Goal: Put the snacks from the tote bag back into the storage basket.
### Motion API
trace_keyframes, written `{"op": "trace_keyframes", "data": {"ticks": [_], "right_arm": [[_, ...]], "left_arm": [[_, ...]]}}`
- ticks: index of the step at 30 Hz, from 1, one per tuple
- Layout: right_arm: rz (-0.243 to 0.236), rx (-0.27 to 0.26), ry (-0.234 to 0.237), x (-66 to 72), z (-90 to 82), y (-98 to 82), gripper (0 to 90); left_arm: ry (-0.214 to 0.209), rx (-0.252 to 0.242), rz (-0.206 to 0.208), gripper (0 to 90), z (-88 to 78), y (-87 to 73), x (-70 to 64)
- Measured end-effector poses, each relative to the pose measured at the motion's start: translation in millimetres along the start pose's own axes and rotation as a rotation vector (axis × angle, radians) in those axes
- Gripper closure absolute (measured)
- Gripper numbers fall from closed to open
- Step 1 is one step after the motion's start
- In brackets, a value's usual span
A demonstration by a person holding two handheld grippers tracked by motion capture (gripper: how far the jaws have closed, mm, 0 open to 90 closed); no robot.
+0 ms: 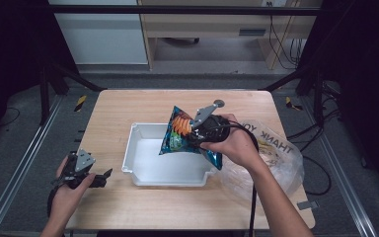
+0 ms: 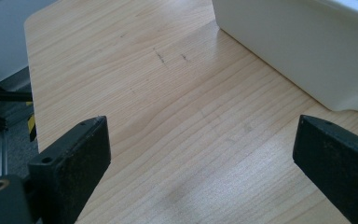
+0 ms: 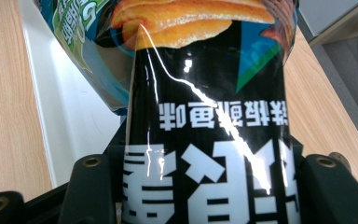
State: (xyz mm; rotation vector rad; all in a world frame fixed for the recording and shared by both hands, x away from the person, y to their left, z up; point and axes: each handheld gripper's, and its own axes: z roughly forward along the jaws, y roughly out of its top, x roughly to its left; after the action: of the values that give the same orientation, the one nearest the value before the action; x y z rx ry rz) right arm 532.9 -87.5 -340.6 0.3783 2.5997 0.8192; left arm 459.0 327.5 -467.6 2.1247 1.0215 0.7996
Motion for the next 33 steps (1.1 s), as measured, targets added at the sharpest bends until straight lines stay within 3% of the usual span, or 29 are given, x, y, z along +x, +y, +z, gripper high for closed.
{"op": "trace_keyframes", "data": {"ticks": [33], "right_arm": [[-0.044, 0.005, 0.052, 5.5, 31.9, 17.1, 43.4]], "left_arm": [[0.000, 0.000, 0.003, 3.6, -0.3, 0.2, 0.9]]}}
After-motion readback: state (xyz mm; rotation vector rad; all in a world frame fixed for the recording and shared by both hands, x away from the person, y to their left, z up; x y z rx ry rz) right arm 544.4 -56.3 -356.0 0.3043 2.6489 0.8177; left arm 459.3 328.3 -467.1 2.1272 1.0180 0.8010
